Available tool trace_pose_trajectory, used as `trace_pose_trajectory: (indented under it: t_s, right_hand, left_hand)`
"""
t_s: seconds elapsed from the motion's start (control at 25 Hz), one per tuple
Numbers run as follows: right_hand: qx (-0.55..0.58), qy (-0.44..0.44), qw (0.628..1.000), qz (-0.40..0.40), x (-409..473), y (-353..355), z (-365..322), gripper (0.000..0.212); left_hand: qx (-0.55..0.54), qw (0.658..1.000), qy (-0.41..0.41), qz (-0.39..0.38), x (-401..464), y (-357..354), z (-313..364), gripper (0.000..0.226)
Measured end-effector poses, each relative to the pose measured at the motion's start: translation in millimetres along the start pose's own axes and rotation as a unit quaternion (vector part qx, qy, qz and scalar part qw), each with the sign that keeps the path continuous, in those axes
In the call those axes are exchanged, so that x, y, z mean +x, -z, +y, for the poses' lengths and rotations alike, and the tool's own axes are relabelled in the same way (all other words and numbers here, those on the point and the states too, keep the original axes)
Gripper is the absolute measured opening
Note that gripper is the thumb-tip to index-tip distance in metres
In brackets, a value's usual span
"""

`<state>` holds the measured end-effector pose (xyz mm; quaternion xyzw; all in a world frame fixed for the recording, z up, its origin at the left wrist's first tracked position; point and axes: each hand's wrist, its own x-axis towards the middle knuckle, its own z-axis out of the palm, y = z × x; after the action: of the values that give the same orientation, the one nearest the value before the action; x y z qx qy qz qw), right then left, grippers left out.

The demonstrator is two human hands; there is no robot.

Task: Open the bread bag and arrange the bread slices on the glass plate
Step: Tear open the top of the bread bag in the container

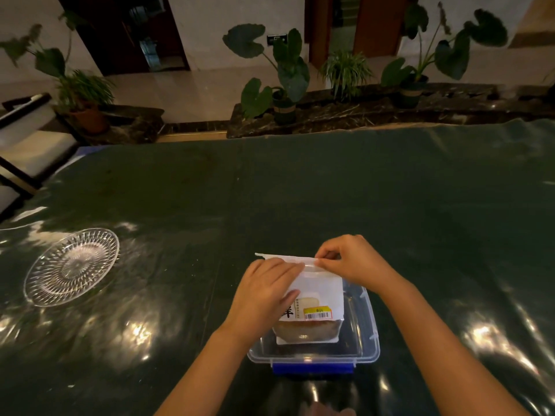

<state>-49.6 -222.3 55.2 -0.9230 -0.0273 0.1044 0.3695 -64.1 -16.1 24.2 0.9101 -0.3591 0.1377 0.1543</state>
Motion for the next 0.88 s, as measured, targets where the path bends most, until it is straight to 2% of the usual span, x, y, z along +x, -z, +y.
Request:
trace_pose_trajectory:
  t_s: [0.08,0.16,0.28,0.4,0.68,0.88]
  right_hand:
    - [-0.011,0.01,1.0,-0.001,0.6,-0.4,-2.8,0.006]
    - [-0.018,0.016,1.0,0.011,2.2,0.0,-3.7,0.006]
    - [-0.018,0.018,1.0,0.005,4.4,0.9,-3.5,0.009]
    - [-0.02,0.019,1.0,-0.007,3.9,-0.5,-5.0,0.01]
    - [0.012,0.008,1.0,0.0,0.9,0.5,-5.9,0.017]
    - [0.0,0.01,0.999,0.041,8.1,6.6,-6.5,0.009]
  left_hand:
    - [0.026,0.999,0.014,-0.028,3.2,2.4,3.3,0.035]
    - [0.062,0.998,0.01,-0.015,3.7,5.6,2.8,0.034]
    - [0.084,0.995,0.049,0.002,3.8,8.8,4.2,0.048]
    - [0.102,0.993,0.054,0.032,11.8,5.9,8.5,0.045]
    - [0.054,0.998,-0.002,0.022,1.7,6.6,8.7,0.028]
    - [-0.014,0.998,-0.064,-0.001,-17.9,22.2,16.3,0.021]
